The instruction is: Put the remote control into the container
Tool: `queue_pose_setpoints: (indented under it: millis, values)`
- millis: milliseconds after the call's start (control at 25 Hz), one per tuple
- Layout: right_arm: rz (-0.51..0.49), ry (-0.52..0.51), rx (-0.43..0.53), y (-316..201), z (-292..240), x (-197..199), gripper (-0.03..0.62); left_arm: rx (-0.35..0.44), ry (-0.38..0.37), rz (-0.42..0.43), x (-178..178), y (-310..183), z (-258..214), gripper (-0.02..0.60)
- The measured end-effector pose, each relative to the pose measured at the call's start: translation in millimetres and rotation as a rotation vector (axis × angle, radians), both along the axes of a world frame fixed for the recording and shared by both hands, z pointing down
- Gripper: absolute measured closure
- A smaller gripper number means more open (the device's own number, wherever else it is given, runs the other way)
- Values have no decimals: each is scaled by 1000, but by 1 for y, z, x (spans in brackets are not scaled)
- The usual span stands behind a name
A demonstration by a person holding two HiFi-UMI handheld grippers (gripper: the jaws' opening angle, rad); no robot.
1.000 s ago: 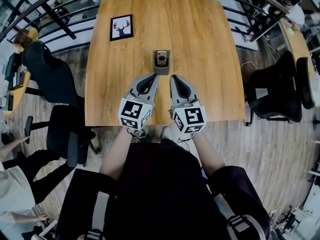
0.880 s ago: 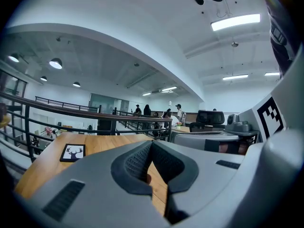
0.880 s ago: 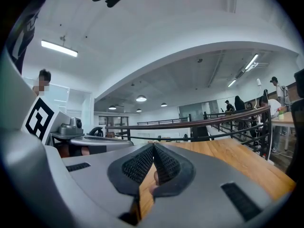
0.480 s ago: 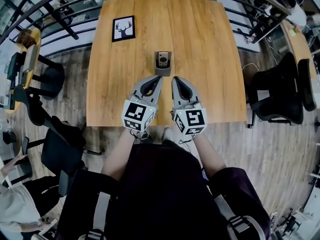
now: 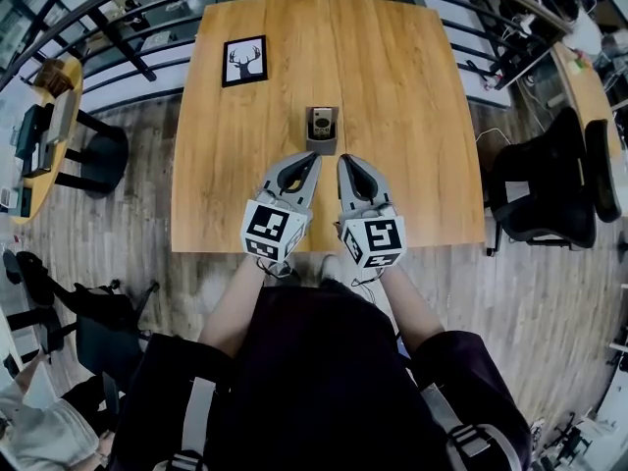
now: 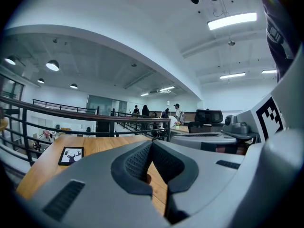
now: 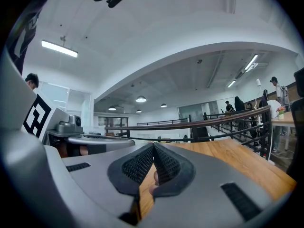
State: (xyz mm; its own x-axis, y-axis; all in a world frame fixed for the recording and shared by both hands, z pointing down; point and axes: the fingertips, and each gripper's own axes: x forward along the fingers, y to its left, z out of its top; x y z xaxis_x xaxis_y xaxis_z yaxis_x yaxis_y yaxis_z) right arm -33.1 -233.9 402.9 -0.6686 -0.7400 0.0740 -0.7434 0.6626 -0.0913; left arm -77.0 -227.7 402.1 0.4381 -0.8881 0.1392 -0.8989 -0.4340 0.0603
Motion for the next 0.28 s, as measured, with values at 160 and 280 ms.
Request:
queue_pose_setpoints:
  millis: [160,280]
  values:
    - [-3,2,1,-1,0,-1,576,-1,-2,2,1,-1,-1,574]
    - [-4,1,-1,-1,-1,0,576,-1,-5,1,1,-1,-2,574]
